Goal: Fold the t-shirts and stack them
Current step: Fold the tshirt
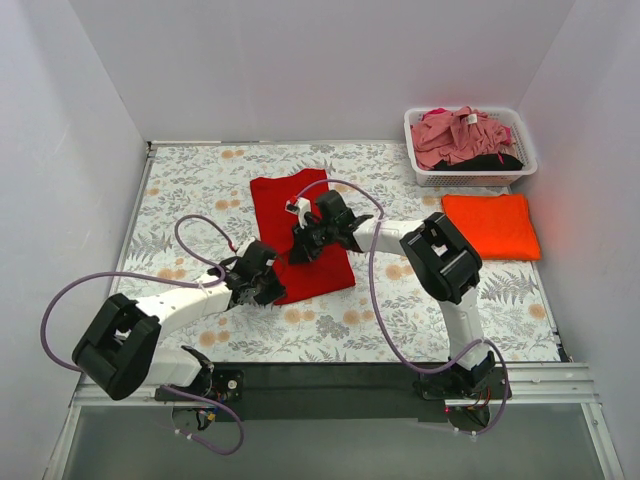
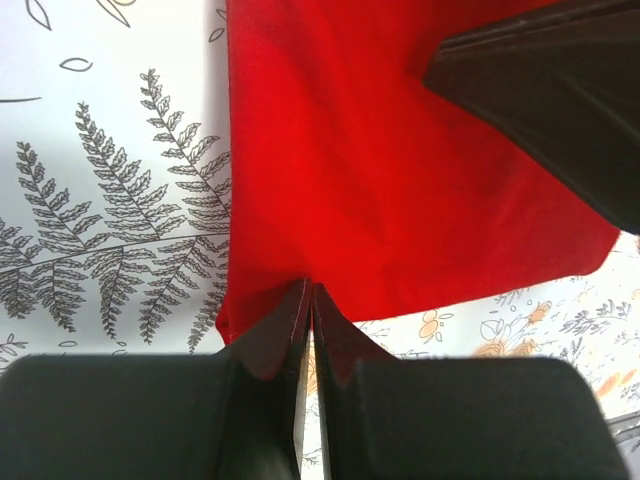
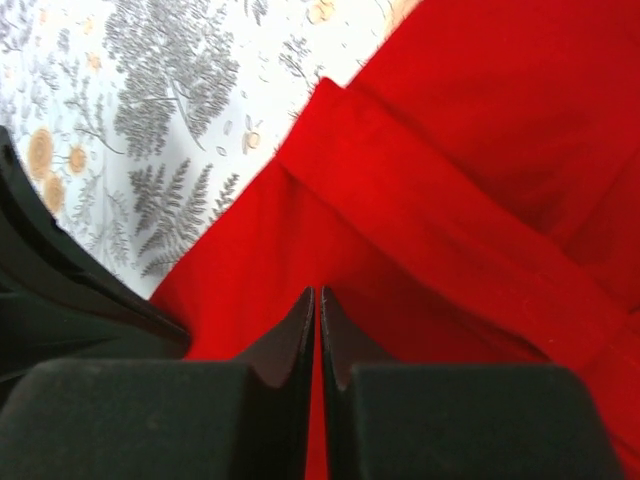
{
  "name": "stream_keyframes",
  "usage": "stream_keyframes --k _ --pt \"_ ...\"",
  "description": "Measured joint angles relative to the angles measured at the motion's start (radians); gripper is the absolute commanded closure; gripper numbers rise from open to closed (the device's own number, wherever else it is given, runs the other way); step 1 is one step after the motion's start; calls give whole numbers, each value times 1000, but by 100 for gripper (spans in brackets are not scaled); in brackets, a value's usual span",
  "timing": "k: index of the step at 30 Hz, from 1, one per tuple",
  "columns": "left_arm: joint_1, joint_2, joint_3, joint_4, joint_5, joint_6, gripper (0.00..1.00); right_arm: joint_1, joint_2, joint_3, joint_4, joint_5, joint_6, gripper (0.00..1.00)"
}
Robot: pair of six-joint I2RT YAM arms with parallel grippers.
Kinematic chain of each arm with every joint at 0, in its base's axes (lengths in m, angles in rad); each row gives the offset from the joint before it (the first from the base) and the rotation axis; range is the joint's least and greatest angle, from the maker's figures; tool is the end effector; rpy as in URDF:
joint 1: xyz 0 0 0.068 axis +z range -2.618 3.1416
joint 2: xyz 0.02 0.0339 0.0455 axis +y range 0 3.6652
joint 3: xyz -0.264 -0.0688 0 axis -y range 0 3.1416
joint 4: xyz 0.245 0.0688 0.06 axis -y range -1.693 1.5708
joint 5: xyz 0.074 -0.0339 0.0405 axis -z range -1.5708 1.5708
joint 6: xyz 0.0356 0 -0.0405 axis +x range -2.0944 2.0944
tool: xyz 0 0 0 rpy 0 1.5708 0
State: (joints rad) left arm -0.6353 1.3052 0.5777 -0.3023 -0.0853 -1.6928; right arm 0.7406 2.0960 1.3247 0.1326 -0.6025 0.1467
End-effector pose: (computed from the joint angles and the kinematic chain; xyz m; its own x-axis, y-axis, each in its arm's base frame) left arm 0.1869 -0.1340 0.1563 -0.4678 -0.8838 -0.0098 -0.7525 0.4041 -0.5201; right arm 0.3206 0.3204 0.1526 -0.5656 -0.3539 -0.7449 -0.8178 0.3567 0.4516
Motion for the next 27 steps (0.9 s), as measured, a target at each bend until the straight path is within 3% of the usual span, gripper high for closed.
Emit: stream_keyframes --k 7,16,21,27 --pt "3 50 3 19 28 -3 99 0 75 63 4 25 4 92" --pt "5 55 3 34 51 2 99 -56 258 361 -3 77 39 85" --pt "6 46 3 28 57 8 85 -144 312 492 0 106 68 78" --pt "38 -42 14 -13 55 29 70 -268 209 395 -2 65 98 73"
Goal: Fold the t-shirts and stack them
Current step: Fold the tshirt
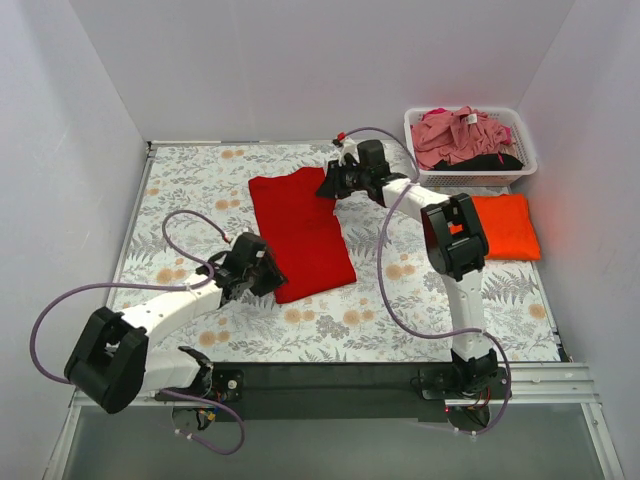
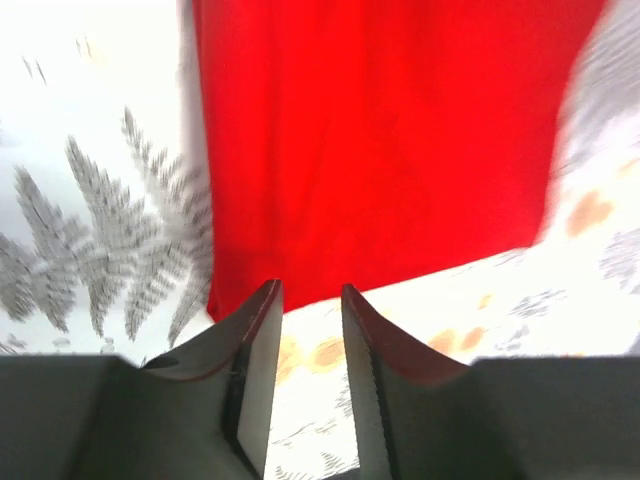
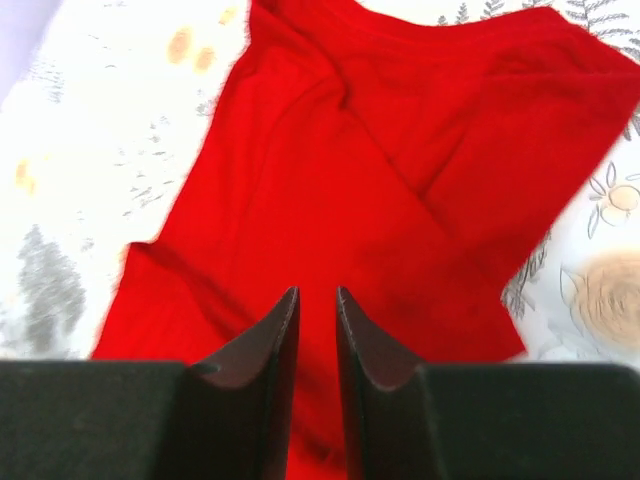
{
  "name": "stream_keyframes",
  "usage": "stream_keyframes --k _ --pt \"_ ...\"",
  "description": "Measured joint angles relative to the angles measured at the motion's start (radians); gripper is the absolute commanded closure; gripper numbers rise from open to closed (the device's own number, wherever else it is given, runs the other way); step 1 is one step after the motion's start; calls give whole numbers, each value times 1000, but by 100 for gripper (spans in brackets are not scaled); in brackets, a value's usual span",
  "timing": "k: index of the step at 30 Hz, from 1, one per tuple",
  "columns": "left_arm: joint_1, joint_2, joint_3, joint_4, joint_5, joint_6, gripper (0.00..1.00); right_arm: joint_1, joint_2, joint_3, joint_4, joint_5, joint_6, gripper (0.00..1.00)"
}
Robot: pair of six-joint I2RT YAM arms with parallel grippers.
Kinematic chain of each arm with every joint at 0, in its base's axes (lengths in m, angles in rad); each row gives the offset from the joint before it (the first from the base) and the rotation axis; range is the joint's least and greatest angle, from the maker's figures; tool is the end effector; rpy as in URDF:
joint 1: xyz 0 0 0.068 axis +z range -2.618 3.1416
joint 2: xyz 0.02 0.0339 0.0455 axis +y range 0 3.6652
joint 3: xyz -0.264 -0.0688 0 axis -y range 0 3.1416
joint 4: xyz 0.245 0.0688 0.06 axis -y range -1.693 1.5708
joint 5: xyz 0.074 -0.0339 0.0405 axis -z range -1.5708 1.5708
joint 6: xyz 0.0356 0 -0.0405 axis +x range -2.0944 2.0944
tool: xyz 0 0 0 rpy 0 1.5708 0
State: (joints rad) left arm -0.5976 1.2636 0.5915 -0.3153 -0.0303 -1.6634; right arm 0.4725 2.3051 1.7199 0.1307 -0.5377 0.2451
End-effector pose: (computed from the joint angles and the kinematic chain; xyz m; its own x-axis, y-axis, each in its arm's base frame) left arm 0.1904 -0.1283 0.1681 -0.4825 -0.8755 0.0258 -0.7377 0.3903 -0.5508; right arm 0.4621 0.2566 0.1782 -0.5735 -0.0591 -0.8171 -0.6819 0.5872 0.4361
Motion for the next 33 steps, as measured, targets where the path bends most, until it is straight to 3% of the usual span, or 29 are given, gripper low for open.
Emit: stream_keyframes --k 3,6,12,18,27,30,33 --pt "76 -57 31 11 0 21 71 -29 -111 -97 3 -61 23 72" --pt "180 -61 72 65 20 43 85 -35 -211 -177 31 -125 49 72" --pt "329 135 165 224 111 78 100 -32 -224 -226 84 -224 93 74" --pt "380 433 256 296 176 90 100 -38 -75 -232 97 -254 112 78" --pt "435 524 282 367 221 92 100 -118 51 -221 196 -357 198 78" --pt "438 534 298 372 225 107 94 -141 50 -224 204 -367 209 78" --pt "441 537 326 362 226 130 81 -154 18 -261 208 -353 209 78"
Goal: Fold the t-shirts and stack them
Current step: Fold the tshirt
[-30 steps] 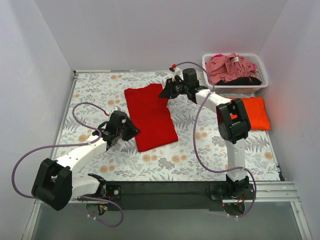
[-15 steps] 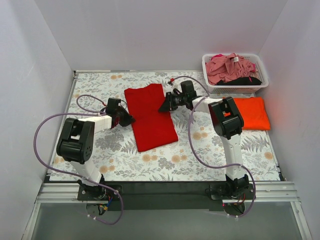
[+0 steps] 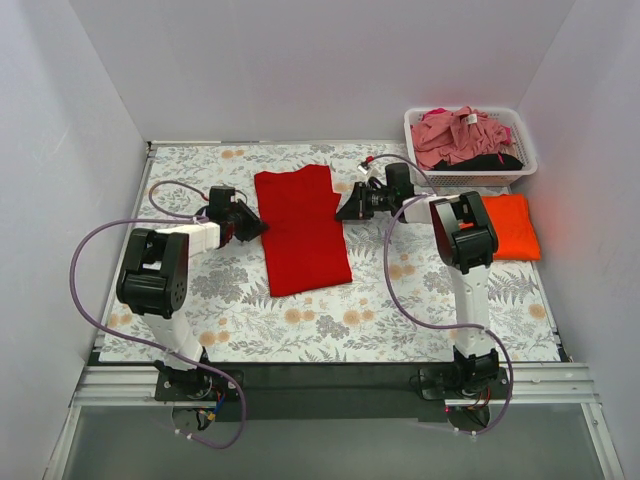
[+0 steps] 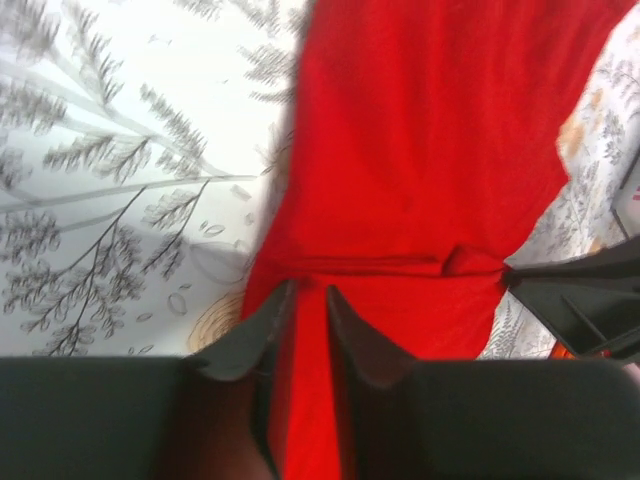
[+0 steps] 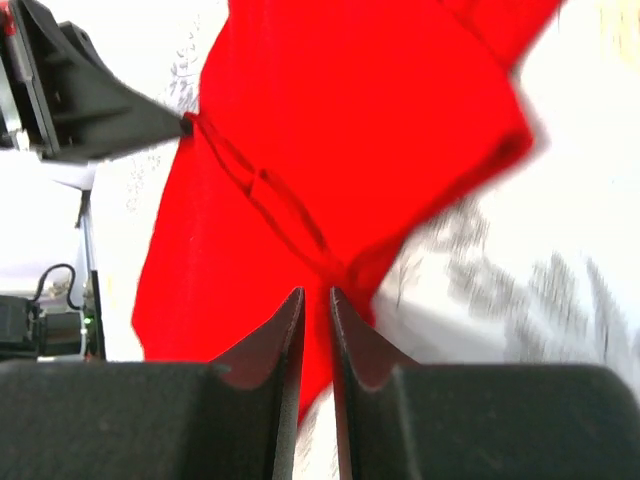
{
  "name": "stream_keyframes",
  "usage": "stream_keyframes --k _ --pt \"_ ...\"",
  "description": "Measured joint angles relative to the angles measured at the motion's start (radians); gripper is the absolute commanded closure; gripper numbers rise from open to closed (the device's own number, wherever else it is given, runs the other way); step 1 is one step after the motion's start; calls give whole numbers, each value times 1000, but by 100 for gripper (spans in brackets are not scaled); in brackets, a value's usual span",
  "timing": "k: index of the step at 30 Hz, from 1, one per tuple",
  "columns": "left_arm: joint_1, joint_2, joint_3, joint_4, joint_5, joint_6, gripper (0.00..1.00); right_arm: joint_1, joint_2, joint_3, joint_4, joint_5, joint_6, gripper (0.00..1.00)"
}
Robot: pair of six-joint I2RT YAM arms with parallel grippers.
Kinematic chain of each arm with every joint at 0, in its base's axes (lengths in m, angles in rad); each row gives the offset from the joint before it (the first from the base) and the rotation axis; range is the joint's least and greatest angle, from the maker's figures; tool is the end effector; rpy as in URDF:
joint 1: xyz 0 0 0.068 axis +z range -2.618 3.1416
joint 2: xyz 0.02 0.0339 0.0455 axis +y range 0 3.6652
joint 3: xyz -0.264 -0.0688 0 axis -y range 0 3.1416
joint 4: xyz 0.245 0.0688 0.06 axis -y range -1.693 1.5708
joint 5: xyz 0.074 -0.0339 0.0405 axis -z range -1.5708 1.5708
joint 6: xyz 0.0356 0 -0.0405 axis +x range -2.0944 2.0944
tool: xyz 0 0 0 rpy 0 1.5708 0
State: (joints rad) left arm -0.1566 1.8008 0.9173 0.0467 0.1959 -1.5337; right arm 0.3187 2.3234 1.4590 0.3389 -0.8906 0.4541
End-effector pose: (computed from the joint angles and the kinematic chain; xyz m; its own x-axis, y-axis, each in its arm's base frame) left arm 0.3495 -0.0622 0.1384 -0.3088 -0.9436 0.1196 -0.7225 0.1509 -0.6747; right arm 0.4552 0.1793 0.1104 -0.7947 0.0283 -0.6063 -0.5421 0.4163 0.7299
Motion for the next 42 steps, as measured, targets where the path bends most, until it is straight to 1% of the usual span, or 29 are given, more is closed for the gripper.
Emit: stream_keyframes --k 1,2,5,7,10,13,14,16,20,21,23,25,31,34,36,38,39,41,42 --pt "0 -1 12 -3 3 6 75 -5 -26 -27 -1 6 0 78" --pt "0 -5 25 -9 6 15 73 -7 -58 -60 -3 10 2 77" --pt "-5 -52 47 -40 15 33 72 -1 -185 -170 -3 20 3 77" --pt "-24 -124 40 -68 13 41 72 19 -283 -242 3 23 4 77" --pt "-95 -271 -6 -82 2 42 73 71 -405 -333 24 18 10 77" --pt "-196 -394 -91 -88 3 26 75 126 -462 -404 48 3 18 77" --pt "-229 -421 -130 -91 11 18 77 141 -468 -428 56 -2 19 78" --pt "-272 -448 -216 -101 28 -1 78 160 -466 -479 58 -11 21 78" --pt "-280 -436 -350 -166 26 -27 87 164 -431 -576 54 -19 16 82" --pt "-279 -431 -370 -180 24 -33 93 161 -413 -594 53 -20 15 82" --pt "-275 -416 -385 -197 26 -49 96 150 -366 -616 53 -17 16 83" --pt "-272 -401 -379 -195 31 -61 98 128 -337 -628 71 -56 43 83" --pt "-236 -418 -394 -206 40 -91 99 66 -339 -672 110 -89 77 83" --pt "-207 -470 -407 -257 19 -92 92 52 -359 -691 111 -84 81 82" --pt "-199 -515 -407 -308 -3 -87 84 50 -391 -712 103 -63 75 81" --pt "-196 -559 -402 -360 -20 -79 76 49 -442 -738 76 -32 64 76" --pt "-196 -578 -390 -394 -27 -74 70 49 -473 -748 55 -15 58 75" --pt "-203 -607 -353 -457 -45 -62 63 50 -542 -755 -9 24 35 68" --pt "-209 -618 -331 -483 -58 -58 54 53 -578 -755 -40 50 19 65"
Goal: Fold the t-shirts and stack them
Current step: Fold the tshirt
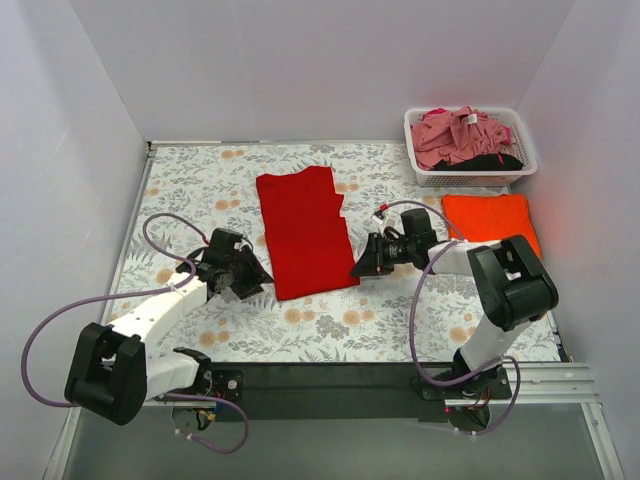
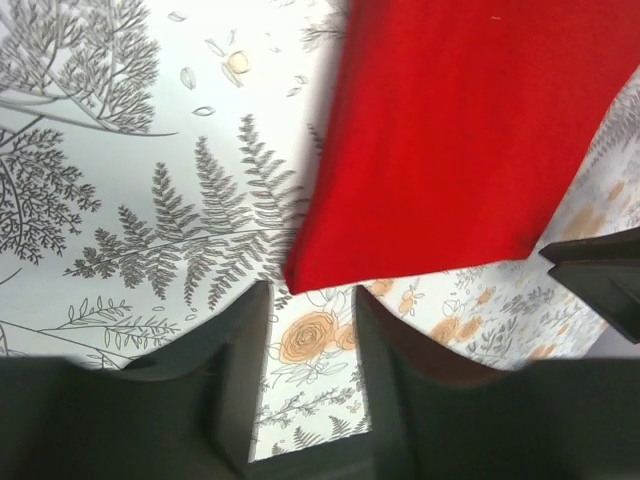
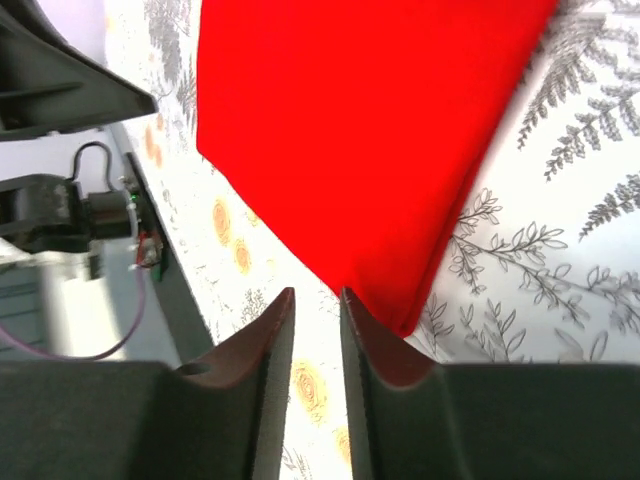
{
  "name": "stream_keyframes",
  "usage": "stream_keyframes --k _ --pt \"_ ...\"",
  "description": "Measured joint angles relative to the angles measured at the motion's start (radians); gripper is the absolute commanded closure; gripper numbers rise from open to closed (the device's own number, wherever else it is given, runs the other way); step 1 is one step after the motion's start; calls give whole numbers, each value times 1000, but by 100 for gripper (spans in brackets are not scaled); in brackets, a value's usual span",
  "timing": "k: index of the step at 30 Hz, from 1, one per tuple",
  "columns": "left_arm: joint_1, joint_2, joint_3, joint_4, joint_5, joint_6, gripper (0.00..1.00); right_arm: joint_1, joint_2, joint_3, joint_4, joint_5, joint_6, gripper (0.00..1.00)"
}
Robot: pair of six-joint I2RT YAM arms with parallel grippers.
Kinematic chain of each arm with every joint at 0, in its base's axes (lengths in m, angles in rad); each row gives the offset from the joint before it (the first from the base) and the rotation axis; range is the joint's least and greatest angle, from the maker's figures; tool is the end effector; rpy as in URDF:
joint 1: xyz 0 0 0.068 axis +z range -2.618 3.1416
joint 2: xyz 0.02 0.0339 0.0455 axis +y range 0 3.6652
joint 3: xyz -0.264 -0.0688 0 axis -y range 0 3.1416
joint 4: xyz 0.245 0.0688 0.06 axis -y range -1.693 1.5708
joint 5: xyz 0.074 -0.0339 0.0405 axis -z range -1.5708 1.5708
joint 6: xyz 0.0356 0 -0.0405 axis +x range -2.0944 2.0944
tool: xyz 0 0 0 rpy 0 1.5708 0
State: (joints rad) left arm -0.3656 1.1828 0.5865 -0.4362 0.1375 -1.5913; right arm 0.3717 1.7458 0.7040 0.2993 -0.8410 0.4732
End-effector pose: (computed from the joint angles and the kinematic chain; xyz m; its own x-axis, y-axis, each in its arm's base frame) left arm 0.1968 -0.0805 0.1761 -0.4032 -0.9061 0.1282 -0.8103 0.2884 -0.5102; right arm 0.2824 0.1386 0.1262 -0.9043 -0.0264 -0.4262 -0.3839 0.4873 0.7843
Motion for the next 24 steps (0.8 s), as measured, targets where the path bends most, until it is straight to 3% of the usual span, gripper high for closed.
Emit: stream_keyframes --k 3,7,9,15,21,24 --pt "-30 -16 60 -60 -34 13 40 23 -111 26 -138 118 -63 52" --pt "-97 -4 101 -110 -78 17 33 106 -193 95 -332 340 -137 34" --pt "-137 24 114 -135 -100 17 33 158 -211 128 -412 446 -159 32" --pt "-237 152 199 -193 -194 16 40 246 -217 151 -568 642 -190 30" --pt "-272 233 245 -210 -278 13 52 256 -219 151 -625 720 -193 30" --pt "-291 276 255 -212 -307 12 53 257 -223 151 -637 735 -193 30"
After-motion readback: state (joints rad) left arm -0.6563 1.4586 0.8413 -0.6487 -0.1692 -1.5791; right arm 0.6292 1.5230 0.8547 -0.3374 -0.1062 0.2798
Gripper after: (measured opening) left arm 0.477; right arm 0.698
